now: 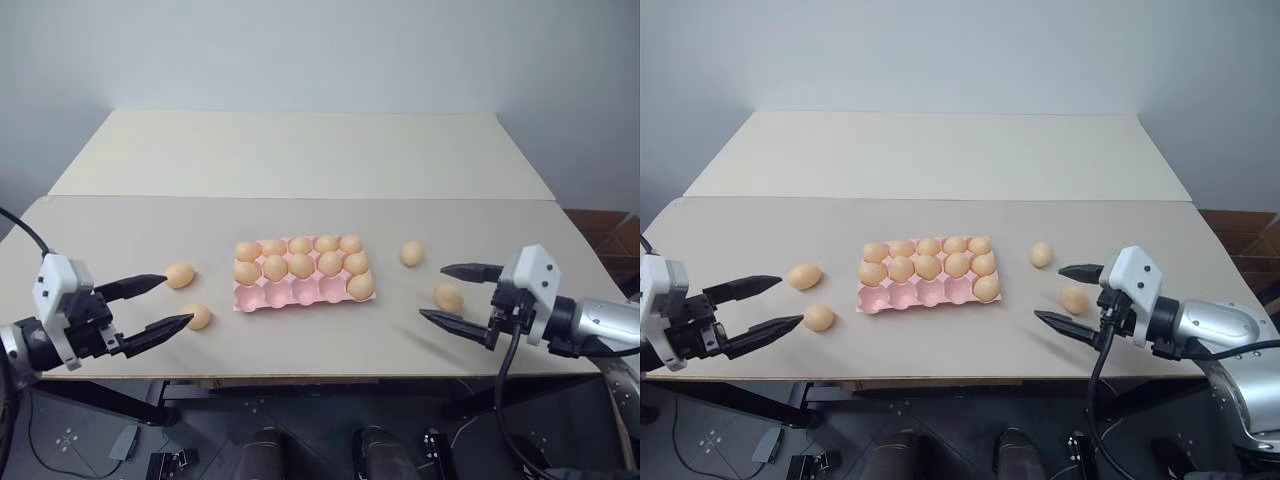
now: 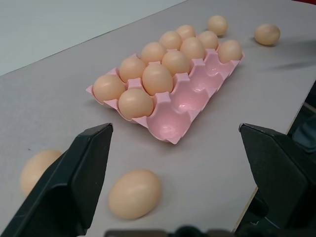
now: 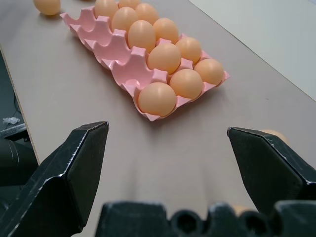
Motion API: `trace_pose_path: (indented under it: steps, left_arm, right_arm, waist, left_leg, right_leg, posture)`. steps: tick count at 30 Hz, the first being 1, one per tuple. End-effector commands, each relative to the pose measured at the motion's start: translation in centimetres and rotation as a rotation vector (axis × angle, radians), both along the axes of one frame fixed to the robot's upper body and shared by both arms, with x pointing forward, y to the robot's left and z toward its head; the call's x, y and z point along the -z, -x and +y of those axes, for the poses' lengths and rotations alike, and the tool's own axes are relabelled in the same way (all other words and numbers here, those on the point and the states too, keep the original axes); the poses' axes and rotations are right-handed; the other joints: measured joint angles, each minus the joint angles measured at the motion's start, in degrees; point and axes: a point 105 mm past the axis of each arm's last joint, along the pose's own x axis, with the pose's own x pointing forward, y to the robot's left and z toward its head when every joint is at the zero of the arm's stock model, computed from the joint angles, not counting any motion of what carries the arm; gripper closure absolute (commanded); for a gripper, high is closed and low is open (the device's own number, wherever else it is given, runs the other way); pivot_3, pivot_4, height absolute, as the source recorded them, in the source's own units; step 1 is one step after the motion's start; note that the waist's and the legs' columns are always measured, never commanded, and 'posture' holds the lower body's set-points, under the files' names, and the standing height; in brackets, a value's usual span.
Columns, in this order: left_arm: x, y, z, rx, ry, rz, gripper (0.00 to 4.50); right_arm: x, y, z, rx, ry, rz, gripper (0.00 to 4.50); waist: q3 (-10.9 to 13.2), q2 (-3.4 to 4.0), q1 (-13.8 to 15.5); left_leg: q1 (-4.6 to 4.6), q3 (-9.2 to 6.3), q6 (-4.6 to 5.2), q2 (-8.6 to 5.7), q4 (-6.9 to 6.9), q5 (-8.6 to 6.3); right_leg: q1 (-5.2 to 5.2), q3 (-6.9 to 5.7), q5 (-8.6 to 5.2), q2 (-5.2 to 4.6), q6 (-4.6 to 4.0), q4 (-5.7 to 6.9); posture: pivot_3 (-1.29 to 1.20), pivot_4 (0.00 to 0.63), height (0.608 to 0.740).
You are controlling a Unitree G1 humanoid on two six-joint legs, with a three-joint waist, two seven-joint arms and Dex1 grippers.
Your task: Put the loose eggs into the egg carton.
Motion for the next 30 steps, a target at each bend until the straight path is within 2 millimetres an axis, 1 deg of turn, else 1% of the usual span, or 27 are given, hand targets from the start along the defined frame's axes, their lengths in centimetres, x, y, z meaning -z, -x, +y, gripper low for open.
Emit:
trace_pose_path:
  steps: [1,3,4,7,9,11,14,18,21,23,25,28,29,30]
  left_arm:
    - [-1.0,-0.1,-0.3,-0.009,0.003,-0.071,0.04]
    - [-1.4,-0.4,-0.3,-0.032,0.052,-0.057,0.04]
    - [-1.7,-0.2,-0.5,-0.017,0.074,-0.05,0.04]
    - [-1.6,0.8,-1.1,0.074,0.028,-0.041,0.04]
    - [-1.4,1.0,-1.2,0.085,0.019,-0.037,0.04]
    - [-1.2,1.1,-1.3,0.095,0.016,-0.034,0.04]
    - [-0.9,1.2,-1.5,0.112,0.011,-0.027,0.04]
    - [-0.8,1.2,-1.6,0.122,0.006,-0.023,0.04]
    - [-0.8,1.1,-1.7,0.126,0.004,-0.027,0.04]
    - [-0.9,1.1,-1.7,0.128,0.002,-0.03,0.0]
    - [-1.0,1.1,-1.7,0.128,0.001,-0.032,0.0]
    - [-1.0,1.2,-1.6,0.125,-0.002,-0.034,0.0]
    - [-1.0,1.2,-1.6,0.124,-0.004,-0.035,0.0]
    - [-1.0,1.2,-1.6,0.123,-0.005,-0.035,0.0]
  right_arm:
    - [-1.2,-0.1,-0.1,-0.007,0.008,-0.059,0.0]
    - [-1.2,-0.3,-0.3,0.012,0.01,-0.061,0.0]
    - [-1.2,-0.5,-0.4,0.027,0.013,-0.061,0.0]
    - [-0.6,-1.1,-1.0,0.083,0.043,-0.058,0.0]
    - [0.1,-1.8,-1.6,0.145,0.072,-0.046,0.0]
    - [1.0,-2.6,-2.1,0.207,0.098,-0.027,0.0]
    - [2.1,-3.4,-2.5,0.259,0.115,0.03,0.0]
    - [4.9,-5.1,-3.5,0.388,0.145,0.131,0.0]
    - [6.4,-6.3,-4.3,0.474,0.159,0.181,0.0]
    - [6.5,-6.5,-4.4,0.482,0.166,0.183,0.37]
    - [6.1,-6.6,-4.1,0.477,0.15,0.177,0.88]
    - [4.9,-6.7,-3.2,0.472,0.124,0.126,1.92]
    - [3.9,-6.7,-2.2,0.445,0.109,0.089,2.21]
    - [3.2,-6.6,-1.5,0.427,0.099,0.063,2.21]
  waist:
    - [0.0,0.0,0.0]
    - [0.01,-0.02,0.0]
    - [0.0,-0.03,-0.01]
    - [0.0,-0.03,-0.03]
    - [0.0,-0.02,-0.06]
    - [0.0,-0.03,-0.09]
    - [0.0,-0.03,-0.08]
    - [-0.01,-0.05,-0.19]
    - [-0.02,-0.06,-0.19]
    - [-0.02,-0.05,-0.17]
    - [-0.02,-0.05,-0.09]
    - [-0.02,-0.05,-0.13]
    - [-0.02,-0.06,-0.14]
    - [-0.02,-0.05,-0.17]
  left_leg:
    - [0.0,0.0,0.0,0.0,0.0,0.0]
    - [0.0,0.0,0.0,0.0,0.0,0.0]
    - [0.0,0.0,0.0,0.01,0.0,0.0]
    - [0.0,0.0,0.0,0.0,0.0,0.0]
    - [0.0,0.02,0.0,-0.01,0.0,0.0]
    - [0.0,0.04,0.0,-0.01,0.0,0.0]
    - [0.0,0.04,0.0,0.0,0.0,0.0]
    - [0.01,0.04,0.0,0.0,0.0,0.0]
    - [0.0,0.06,0.0,-0.01,0.0,0.0]
    - [-0.02,0.06,0.0,-0.02,0.0,0.0]
    - [-0.08,0.06,0.0,-0.02,0.0,0.0]
    - [-0.09,0.05,0.01,-0.01,0.0,0.0]
    - [-0.09,0.05,0.01,-0.01,0.0,0.0]
    - [-0.09,0.06,0.01,-0.01,0.0,0.0]
  right_leg:
    - [0.0,0.0,0.0,0.0,0.0,0.0]
    - [0.0,0.0,0.0,0.0,0.01,-0.01]
    - [0.01,0.0,0.01,0.01,0.02,0.0]
    - [0.0,0.0,0.01,0.0,0.02,0.01]
    - [0.0,0.0,0.01,0.0,0.0,0.0]
    - [-0.02,0.01,-0.02,0.0,-0.05,-0.01]
    - [-0.02,0.01,-0.08,0.0,-0.15,0.01]
    - [-0.02,0.02,-0.08,0.01,-0.17,0.01]
    - [-0.03,0.05,-0.05,0.01,-0.21,0.02]
    - [-0.05,0.05,-0.04,0.0,-0.19,0.01]
    - [-0.09,0.04,0.04,0.0,-0.05,0.01]
    - [-0.09,0.03,0.05,0.01,-0.04,-0.01]
    - [-0.09,0.03,0.05,0.01,-0.03,-0.01]
    - [-0.1,0.03,0.05,0.01,-0.04,0.0]
  posture:
    - [0.0,0.15,0.74]
    - [0.0,0.15,0.74]
    - [0.0,0.15,0.74]
    - [0.0,0.15,0.74]
    - [0.0,0.15,0.74]
    - [0.0,0.15,0.74]
    - [0.0,0.15,0.74]
    - [0.0,0.15,0.74]
    - [0.0,0.15,0.74]
    - [0.0,0.15,0.74]
    - [0.0,0.15,0.74]
    - [0.0,0.15,0.74]
    - [0.0,0.15,0.74]
    - [0.0,0.15,0.74]
